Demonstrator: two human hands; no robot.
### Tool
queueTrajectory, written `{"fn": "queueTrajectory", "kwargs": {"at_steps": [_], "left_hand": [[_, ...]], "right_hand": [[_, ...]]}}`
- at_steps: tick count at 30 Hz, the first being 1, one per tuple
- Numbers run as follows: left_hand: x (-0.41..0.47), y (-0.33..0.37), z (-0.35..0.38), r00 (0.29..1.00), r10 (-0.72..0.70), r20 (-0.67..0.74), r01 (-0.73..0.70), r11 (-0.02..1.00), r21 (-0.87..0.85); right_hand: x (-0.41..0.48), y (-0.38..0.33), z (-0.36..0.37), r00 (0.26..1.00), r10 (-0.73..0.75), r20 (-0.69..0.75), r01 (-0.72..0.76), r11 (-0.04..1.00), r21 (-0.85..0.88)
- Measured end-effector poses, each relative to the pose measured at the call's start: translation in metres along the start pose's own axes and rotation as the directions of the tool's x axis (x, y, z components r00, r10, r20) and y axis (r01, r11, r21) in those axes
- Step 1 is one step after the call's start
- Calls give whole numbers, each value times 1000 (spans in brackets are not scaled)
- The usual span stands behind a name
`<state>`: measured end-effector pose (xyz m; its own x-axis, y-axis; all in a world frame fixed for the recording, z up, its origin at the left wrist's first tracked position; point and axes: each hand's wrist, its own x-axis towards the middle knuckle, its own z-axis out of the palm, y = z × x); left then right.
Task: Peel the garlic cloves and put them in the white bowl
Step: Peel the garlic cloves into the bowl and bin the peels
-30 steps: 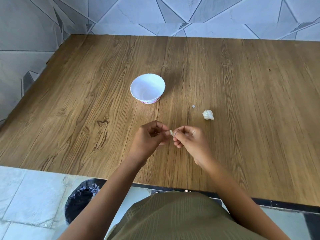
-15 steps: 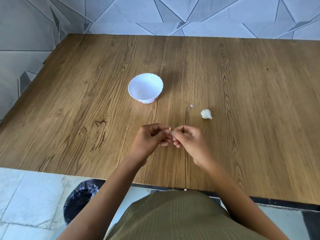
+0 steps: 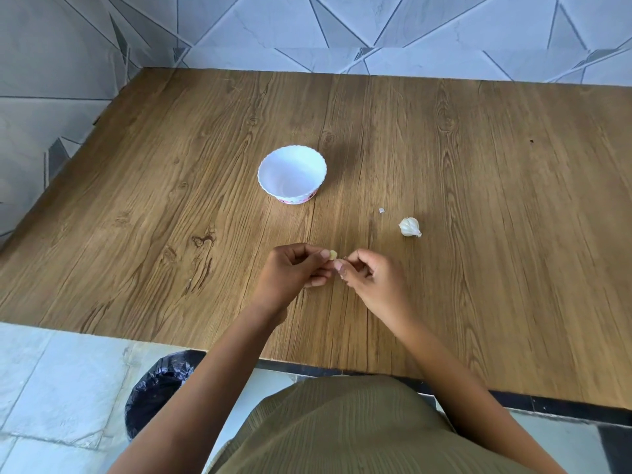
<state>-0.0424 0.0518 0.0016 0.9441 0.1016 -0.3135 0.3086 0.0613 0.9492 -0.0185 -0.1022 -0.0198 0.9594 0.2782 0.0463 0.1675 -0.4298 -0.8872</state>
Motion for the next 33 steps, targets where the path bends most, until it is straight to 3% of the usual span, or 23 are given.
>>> {"fn": "queueTrajectory", "kwargs": {"at_steps": [2,4,8,15,21,26,33], "left_hand": [[0,0,-1,999,32,-18,-31,999,28],[1,1,0,998,57,-28,-56,998,38],[-2,1,3,997,72,-9,-72,997,31],[1,13,-6,992,120,48,-129,934,334],[-2,19,-5,957,279,85,-269,733,624],[0,20,-1,951,290,106,-287,708,645],[0,15,1,969,241,60,-237,825,513]], "right_hand": [[2,0,1,1000,-1,3,1,999,41],[4,0,-1,995,90,42,-96,977,189],[3,-5,-1,965,235,115,-261,834,486],[0,-7,-8,994,75,81,-98,937,335],[-1,-8,-6,986,118,121,-162,864,476],[-3,-8,-7,991,81,109,-117,911,394],[-4,-10,-6,983,127,132,-176,852,493]]}}
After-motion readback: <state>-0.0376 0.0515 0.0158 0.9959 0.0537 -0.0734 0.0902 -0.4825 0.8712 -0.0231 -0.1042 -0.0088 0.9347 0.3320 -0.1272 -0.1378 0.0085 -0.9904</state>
